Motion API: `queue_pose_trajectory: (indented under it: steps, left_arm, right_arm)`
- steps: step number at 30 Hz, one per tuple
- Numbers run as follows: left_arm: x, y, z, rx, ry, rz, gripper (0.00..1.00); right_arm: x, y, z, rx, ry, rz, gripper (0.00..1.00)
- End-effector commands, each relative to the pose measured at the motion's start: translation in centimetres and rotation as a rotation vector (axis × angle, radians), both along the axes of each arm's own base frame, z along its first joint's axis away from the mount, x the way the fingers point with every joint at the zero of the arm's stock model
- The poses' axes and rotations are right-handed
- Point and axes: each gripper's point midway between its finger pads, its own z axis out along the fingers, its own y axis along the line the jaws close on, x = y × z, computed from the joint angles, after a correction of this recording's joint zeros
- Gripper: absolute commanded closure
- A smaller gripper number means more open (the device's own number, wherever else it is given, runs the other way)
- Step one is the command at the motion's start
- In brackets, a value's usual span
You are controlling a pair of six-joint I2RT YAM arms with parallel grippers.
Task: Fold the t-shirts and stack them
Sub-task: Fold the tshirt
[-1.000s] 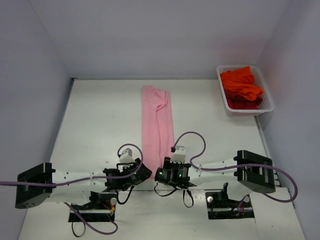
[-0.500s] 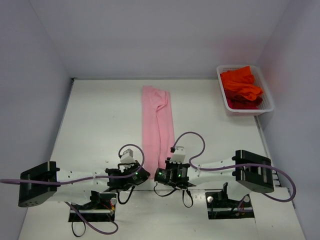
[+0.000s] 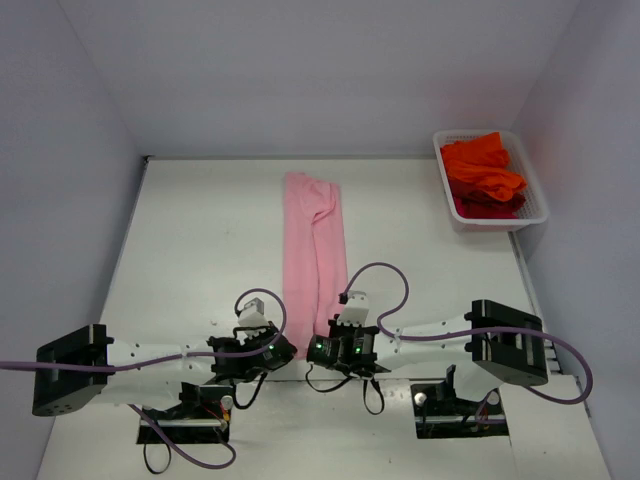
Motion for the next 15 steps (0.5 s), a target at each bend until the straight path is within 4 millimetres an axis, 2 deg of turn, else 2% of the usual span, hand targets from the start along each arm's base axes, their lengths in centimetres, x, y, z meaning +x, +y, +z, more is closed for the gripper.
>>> queue_pose_trajectory:
  steps: [1, 6, 15]
  left_arm:
    - [-0.8, 2.3, -1.1, 0.137, 0.015, -0.035, 1.0]
    - [-0.6, 2.4, -0.4, 0.143, 0.001, -0.039, 1.0]
    - [0.9, 2.5, 2.3, 0.165, -0.074, -0.038, 1.0]
  right_arm:
    - [0.8, 1.0, 2.1, 0.033, -0.053, -0.011, 1.0]
    - [1.0, 1.1, 2.8, 0.041, -0.065, -0.01, 1.0]
    - [1.6, 1.6, 4.7, 0.052, -0.096, 0.002, 1.0]
